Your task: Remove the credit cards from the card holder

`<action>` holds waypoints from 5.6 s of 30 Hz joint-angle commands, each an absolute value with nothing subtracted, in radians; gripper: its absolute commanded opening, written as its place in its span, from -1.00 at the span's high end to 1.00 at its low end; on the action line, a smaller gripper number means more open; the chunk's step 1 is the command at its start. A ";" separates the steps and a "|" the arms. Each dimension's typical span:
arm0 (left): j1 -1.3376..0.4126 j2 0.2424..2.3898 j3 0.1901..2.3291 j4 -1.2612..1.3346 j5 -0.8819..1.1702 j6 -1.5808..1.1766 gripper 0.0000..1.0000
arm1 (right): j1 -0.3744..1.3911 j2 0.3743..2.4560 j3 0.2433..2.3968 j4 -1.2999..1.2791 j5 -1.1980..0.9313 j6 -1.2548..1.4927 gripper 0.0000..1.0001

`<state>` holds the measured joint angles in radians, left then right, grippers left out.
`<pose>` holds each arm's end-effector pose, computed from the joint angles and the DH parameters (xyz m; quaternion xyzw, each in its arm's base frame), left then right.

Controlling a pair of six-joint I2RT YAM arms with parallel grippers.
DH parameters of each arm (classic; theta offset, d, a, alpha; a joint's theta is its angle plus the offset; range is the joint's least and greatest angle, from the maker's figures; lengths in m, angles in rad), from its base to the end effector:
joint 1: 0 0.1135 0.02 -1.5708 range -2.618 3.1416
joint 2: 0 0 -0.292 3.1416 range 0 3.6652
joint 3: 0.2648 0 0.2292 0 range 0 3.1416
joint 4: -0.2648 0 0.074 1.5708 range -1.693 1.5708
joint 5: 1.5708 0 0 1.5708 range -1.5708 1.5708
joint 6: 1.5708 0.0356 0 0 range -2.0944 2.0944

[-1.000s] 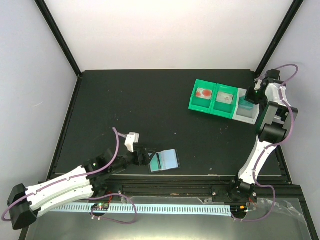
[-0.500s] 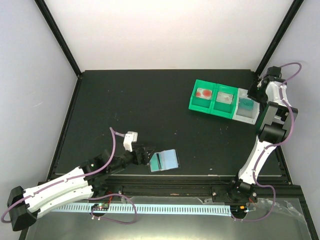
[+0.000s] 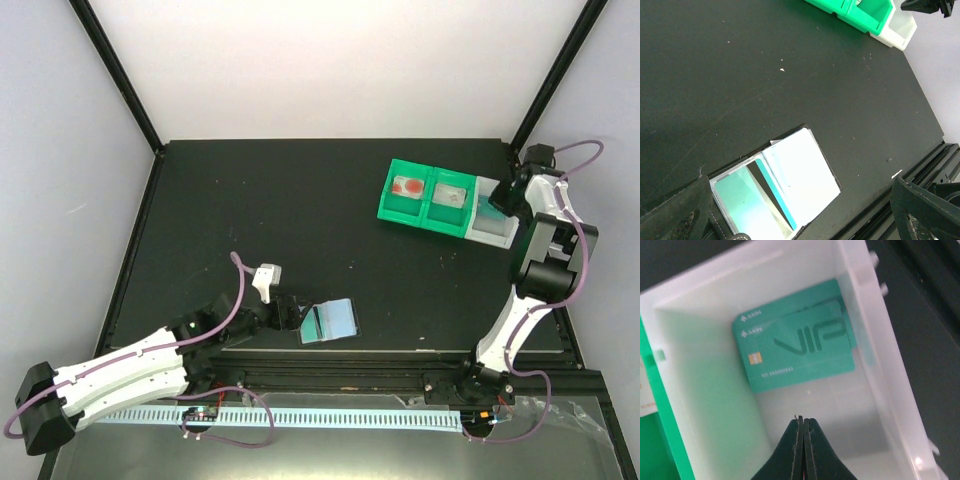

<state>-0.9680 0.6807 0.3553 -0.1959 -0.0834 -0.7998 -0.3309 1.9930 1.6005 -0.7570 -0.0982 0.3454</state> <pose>0.0687 -0.0945 0.2289 0.0518 0.8634 -0.3642 0.3453 0.3905 -0.1305 0.2508 0.3143 0.9248 0.0495 0.2085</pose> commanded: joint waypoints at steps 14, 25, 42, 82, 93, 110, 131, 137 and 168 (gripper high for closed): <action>-0.950 0.703 0.409 -0.214 -0.097 -0.742 -0.98 | -0.328 1.988 1.440 -0.600 -0.152 0.352 0.98; -0.927 0.737 0.422 -0.213 -0.078 -0.723 -0.98 | -0.327 2.030 1.418 -0.547 -0.149 0.340 0.98; -0.907 0.764 0.437 -0.213 -0.055 -0.718 -0.98 | -0.327 2.119 1.514 -0.542 -0.084 0.339 0.98; -0.878 0.696 0.330 -0.248 0.060 -0.776 -0.97 | -0.128 1.539 1.193 -0.518 -0.206 0.374 0.59; -0.858 0.690 0.285 -0.200 0.124 -0.843 -0.96 | 0.141 1.313 0.924 -0.468 -0.263 0.386 0.49; -0.853 0.781 0.297 -0.175 0.200 -0.799 -0.85 | 0.482 1.113 0.516 -0.236 -0.337 0.578 0.48; -0.822 0.922 0.233 -0.039 0.206 -0.806 -0.10 | 0.827 1.291 0.554 -0.095 -0.263 0.754 0.46; -0.798 0.953 0.237 -0.020 0.181 -0.785 0.29 | 0.905 1.337 0.591 -0.090 -0.236 0.785 0.47; -0.775 1.074 0.238 0.133 0.380 -0.875 0.33 | 0.963 1.186 0.436 0.043 -0.203 0.892 0.45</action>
